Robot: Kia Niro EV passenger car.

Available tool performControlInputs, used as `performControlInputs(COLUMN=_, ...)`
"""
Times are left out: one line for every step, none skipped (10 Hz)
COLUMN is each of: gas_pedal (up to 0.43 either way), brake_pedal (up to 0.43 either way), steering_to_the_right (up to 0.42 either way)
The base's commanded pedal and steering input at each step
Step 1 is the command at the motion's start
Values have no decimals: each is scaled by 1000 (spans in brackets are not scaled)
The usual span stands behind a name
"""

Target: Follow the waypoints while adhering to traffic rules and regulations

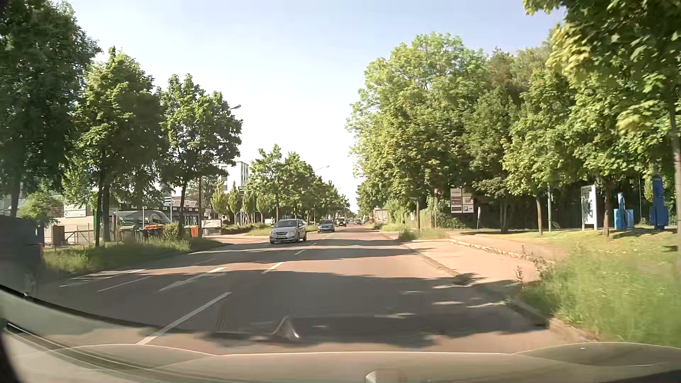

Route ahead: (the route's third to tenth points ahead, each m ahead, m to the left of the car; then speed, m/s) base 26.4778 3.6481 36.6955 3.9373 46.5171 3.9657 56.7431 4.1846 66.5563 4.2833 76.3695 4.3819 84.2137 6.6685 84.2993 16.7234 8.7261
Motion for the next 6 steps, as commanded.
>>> performControlInputs(gas_pedal=197, brake_pedal=0, steering_to_the_right=5)
performControlInputs(gas_pedal=177, brake_pedal=0, steering_to_the_right=0)
performControlInputs(gas_pedal=157, brake_pedal=0, steering_to_the_right=-1)
performControlInputs(gas_pedal=118, brake_pedal=0, steering_to_the_right=-1)
performControlInputs(gas_pedal=79, brake_pedal=0, steering_to_the_right=-1)
performControlInputs(gas_pedal=67, brake_pedal=0, steering_to_the_right=-1)
